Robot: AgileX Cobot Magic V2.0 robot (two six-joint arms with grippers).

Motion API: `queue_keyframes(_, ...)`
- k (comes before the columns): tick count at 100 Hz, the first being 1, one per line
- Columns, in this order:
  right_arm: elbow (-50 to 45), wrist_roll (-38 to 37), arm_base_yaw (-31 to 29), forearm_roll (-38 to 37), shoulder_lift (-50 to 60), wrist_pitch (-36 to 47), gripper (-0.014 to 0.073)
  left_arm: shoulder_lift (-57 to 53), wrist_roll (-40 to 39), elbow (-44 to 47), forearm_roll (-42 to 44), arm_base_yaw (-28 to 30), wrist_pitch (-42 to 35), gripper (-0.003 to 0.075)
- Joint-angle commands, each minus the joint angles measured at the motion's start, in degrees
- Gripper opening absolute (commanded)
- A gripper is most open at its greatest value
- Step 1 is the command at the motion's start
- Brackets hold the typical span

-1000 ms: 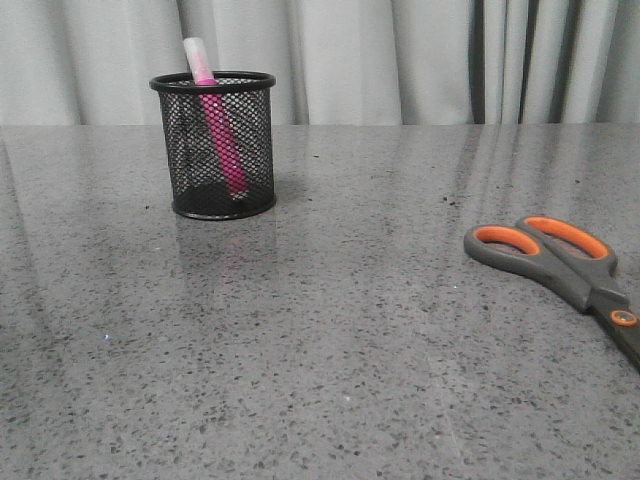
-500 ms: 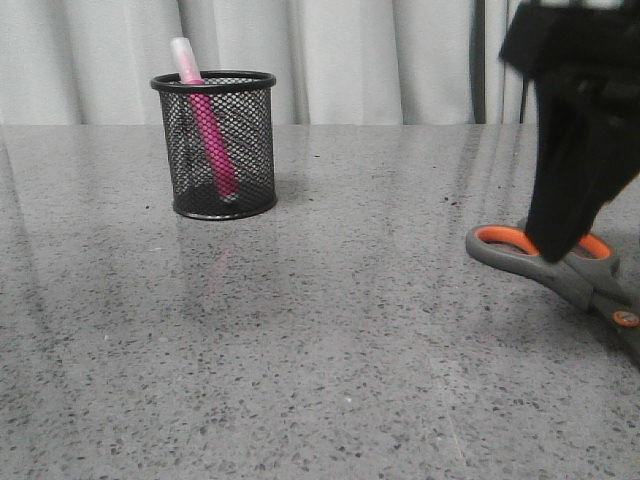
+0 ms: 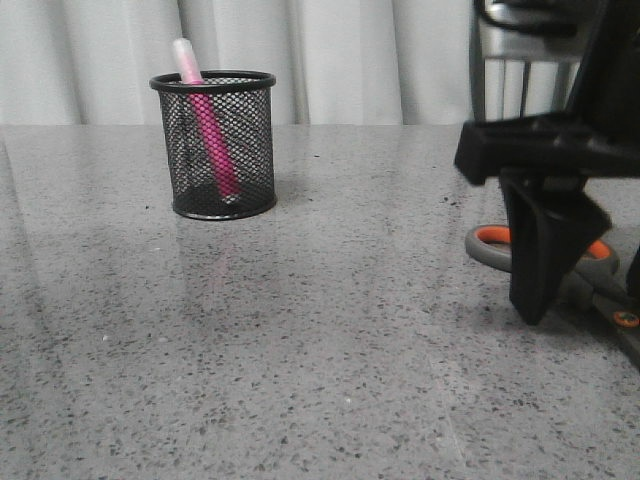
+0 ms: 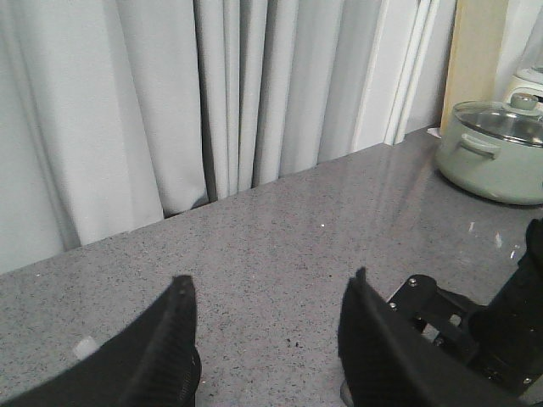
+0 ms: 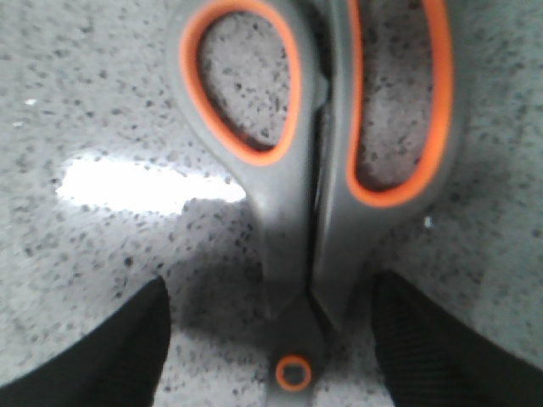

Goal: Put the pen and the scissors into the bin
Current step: 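Lower the right gripper onto the scissors handles and grasp them, then carry the scissors over the mesh holder and insert them blades down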

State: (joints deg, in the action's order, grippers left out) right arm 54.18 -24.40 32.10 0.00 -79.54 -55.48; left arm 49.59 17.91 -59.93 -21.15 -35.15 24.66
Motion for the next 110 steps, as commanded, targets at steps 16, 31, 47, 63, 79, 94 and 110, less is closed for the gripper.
queue_keyframes(16,1.7,-0.3,-0.2,-0.7,-2.2,2.9,0.0453,-0.6,0.0,-1.5,-3.1,-0.3,-3.6,0.0344)
queue_keyframes(31,1.7,-0.3,-1.7,-0.7,-4.3,2.7,0.0379,-0.6,0.0,-1.5,-3.8,-0.3,-2.9,0.0344)
queue_keyframes(47,1.7,-0.2,-2.7,-0.8,-4.9,2.9,0.0069,-0.7,0.0,-1.5,-4.4,-0.3,-2.6,0.0344)
queue_keyframes(63,1.7,-0.2,-2.7,-3.3,-4.9,3.1,-0.0074,-2.3,0.0,-1.5,-4.8,-0.3,-2.7,0.0344)
queue_keyframes(79,3.6,-0.1,-2.6,-4.4,-3.3,5.9,-0.0074,-4.1,0.0,-1.5,-4.8,-0.3,-3.2,0.0344)
queue_keyframes(94,10.7,2.4,-0.5,-4.5,2.1,18.0,-0.0074,-6.6,0.0,-1.5,-4.8,-0.3,-3.4,0.0344)
queue_keyframes(110,19.4,7.0,1.8,-5.0,2.4,36.3,-0.0074,-9.7,0.0,-1.5,-4.8,-0.3,-4.3,0.0344)
